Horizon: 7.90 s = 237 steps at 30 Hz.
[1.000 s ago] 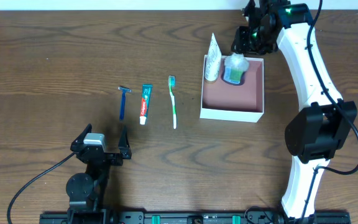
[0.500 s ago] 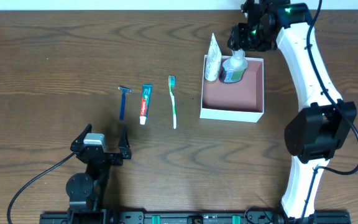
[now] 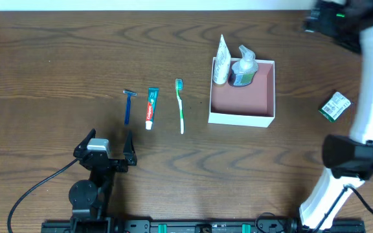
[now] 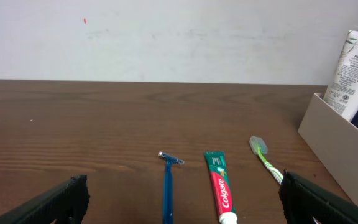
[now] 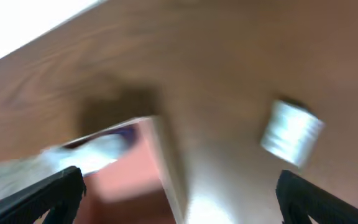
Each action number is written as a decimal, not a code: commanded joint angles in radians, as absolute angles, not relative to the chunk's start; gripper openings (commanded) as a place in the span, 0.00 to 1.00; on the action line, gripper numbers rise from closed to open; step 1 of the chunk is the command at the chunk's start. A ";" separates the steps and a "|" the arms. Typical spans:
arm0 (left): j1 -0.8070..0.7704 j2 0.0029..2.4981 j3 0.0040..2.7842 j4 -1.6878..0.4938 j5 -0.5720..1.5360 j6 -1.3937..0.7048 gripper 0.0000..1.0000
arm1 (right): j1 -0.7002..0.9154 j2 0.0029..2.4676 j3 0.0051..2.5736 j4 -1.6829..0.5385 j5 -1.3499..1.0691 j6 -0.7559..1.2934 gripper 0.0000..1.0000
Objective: Pack container
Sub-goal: 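Move the right gripper to the green soap box and grasp it, then place the soap box into the front of the box, then withdraw the right gripper to the right side, then reach the left gripper to the blue razor and grasp it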
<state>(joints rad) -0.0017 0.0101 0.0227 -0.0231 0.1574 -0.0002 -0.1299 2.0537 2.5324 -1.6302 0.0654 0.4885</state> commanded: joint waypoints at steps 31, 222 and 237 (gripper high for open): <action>0.002 0.004 0.004 -0.055 0.171 0.006 0.98 | -0.438 2.063 1.595 -1.036 -0.028 0.353 0.99; -0.139 1.706 1.428 -0.860 0.041 -0.166 0.98 | -0.308 1.814 1.327 -0.744 0.049 0.661 0.99; -0.057 1.973 1.416 -0.870 0.052 -0.125 0.98 | -0.308 1.814 1.327 -0.744 0.049 0.661 0.99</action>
